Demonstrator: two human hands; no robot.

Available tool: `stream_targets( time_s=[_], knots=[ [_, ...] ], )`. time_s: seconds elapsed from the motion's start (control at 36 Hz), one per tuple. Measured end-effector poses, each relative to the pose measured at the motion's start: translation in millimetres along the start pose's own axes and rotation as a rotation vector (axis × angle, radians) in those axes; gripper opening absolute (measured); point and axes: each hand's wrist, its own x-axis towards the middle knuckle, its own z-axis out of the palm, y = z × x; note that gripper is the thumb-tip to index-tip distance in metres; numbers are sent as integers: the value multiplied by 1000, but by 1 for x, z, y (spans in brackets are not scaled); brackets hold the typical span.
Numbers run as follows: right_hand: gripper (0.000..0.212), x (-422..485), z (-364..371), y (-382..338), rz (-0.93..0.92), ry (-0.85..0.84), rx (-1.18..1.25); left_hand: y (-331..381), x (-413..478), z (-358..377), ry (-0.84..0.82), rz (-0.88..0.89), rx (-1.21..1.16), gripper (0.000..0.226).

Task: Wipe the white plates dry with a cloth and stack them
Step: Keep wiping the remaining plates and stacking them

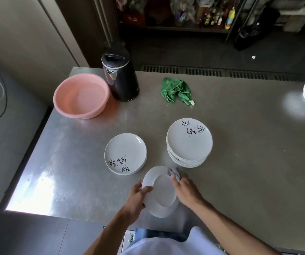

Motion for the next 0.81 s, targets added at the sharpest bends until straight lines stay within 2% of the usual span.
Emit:
stream_targets(
  time_s=[0.14, 0.19, 0.28, 0.36, 0.39, 0.44, 0.5, 0.56, 0.64, 0.72, 0.75, 0.81],
  knots=[
    [46, -12, 21, -27, -562, -57, -13, 4, -5, 4, -136, 4, 82, 36],
    [48, -8, 25, -29, -587, -122, -84, 4, -7, 7, -162, 3, 82, 40],
    [46, 3, 21, -22, -584, -16, -185, 4, -9, 7, -152, -8, 66, 43],
    [53, 12, 14, -9, -248, -25, -184, 3, -8, 7, -122, -27, 49, 44],
    [54, 14, 13, -7, -215, -37, -190, 4, -8, 7, -119, -29, 55, 45],
    [53, 11, 14, -12, -396, 7, -196, 5, -7, 10, -127, -27, 69, 45],
    [52, 3, 16, -19, -648, -44, -171, 6, -6, 11, -140, -22, 84, 41],
    [52, -1, 19, -17, -753, -119, -202, 6, -6, 12, -151, -23, 86, 39],
    [51, 5, 20, -6, -587, 4, -243, 0, -5, 11, -138, -53, 18, 43],
    [48, 11, 12, -8, -178, 93, -53, -6, -3, 5, -90, -67, -82, 52],
    [47, 11, 11, -8, -108, 83, -15, -7, -2, 3, -80, -71, -105, 55],
    [44, 7, 10, -8, -92, 70, -5, -9, -2, 1, -83, -83, -122, 59]
  ],
)
